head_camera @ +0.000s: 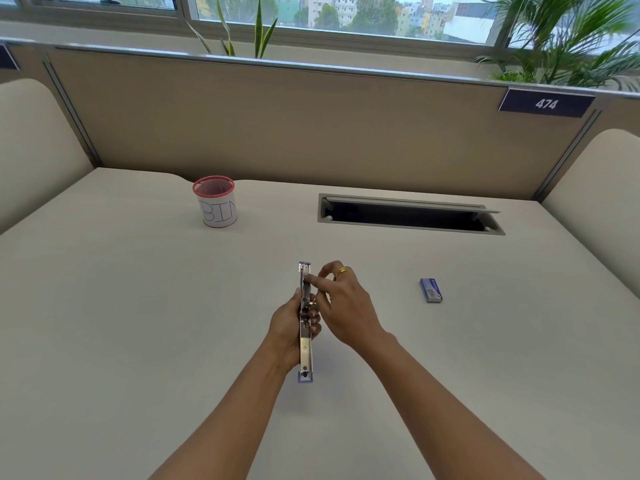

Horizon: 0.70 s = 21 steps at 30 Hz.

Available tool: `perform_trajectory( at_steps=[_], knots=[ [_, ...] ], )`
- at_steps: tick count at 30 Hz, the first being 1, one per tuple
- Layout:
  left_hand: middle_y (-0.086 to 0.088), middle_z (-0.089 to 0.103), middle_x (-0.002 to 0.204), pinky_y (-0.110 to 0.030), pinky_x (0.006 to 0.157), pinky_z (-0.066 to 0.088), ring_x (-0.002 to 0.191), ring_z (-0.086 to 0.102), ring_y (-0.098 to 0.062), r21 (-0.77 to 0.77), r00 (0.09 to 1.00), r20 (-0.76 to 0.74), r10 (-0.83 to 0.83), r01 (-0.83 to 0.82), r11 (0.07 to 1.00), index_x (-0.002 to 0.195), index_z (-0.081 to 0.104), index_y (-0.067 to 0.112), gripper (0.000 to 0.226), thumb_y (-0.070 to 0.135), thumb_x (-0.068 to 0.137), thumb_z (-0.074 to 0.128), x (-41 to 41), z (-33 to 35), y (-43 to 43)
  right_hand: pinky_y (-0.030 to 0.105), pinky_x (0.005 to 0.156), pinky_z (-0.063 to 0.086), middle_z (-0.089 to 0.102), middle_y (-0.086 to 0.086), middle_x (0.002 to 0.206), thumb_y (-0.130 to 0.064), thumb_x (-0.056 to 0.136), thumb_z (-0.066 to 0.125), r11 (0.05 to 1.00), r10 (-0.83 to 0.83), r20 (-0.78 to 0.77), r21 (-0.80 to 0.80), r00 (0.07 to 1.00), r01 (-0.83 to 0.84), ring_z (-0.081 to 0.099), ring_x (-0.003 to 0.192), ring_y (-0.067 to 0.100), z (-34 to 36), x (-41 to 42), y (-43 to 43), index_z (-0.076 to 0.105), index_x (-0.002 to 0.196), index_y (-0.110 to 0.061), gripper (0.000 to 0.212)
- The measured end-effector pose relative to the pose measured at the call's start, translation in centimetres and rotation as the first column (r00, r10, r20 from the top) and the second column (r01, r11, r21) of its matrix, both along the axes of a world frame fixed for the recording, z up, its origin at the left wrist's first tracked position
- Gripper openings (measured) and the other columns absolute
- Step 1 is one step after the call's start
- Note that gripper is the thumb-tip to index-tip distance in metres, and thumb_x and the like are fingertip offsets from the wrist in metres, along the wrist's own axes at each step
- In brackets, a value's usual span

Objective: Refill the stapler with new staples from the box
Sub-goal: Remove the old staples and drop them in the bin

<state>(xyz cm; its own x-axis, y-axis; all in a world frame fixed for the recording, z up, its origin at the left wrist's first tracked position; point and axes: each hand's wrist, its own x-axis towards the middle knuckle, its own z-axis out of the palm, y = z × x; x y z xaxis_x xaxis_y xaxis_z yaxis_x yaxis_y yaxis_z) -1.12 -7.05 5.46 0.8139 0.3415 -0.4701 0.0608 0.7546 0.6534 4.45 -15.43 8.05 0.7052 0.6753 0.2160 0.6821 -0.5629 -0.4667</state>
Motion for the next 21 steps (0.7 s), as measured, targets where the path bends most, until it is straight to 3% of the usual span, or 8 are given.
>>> perform_trajectory(
  at_steps=[12,17,21],
  knots=[
    [0.003,0.044,0.044,-0.015,0.035,0.032,0.033,0.038,-0.005,0.019,1.000,-0.017,0.011,-0.011,1.000,0.077,0.057,0.012,0.033,0.029,0.098,0.038,-0.24,-0.38,0.03,0.023,0.074,0.041,0.051,-0.002,0.119,-0.017,0.091,0.048,0.994,0.019,-0.078,0.107,0.997,-0.011,0.044,0.111,0.013,-0.63,-0.34,-0.32,0.068,0.109,-0.021,0.028],
    [0.002,0.042,0.043,-0.016,0.035,0.030,0.035,0.036,-0.007,0.044,1.000,-0.023,0.005,-0.004,0.999,0.069,0.054,0.013,0.034,0.030,0.096,0.042,-0.25,-0.29,0.34,0.021,0.078,0.040,0.051,-0.002,0.114,-0.023,0.087,0.058,0.984,-0.021,-0.096,0.174,0.995,0.038,0.046,0.111,0.013,-0.40,0.02,-0.01,0.068,0.103,-0.021,0.019],
    [0.001,0.042,0.044,-0.016,0.034,0.030,0.035,0.036,-0.007,0.070,0.999,-0.044,-0.012,0.015,0.997,0.067,0.051,0.012,0.036,0.029,0.097,0.041,-0.38,-0.34,0.35,0.023,0.079,0.041,0.046,-0.002,0.118,-0.028,0.082,0.066,0.994,-0.024,-0.104,0.104,0.994,0.035,0.044,0.113,0.014,0.18,0.55,0.35,0.063,0.106,-0.021,0.025]
  ],
)
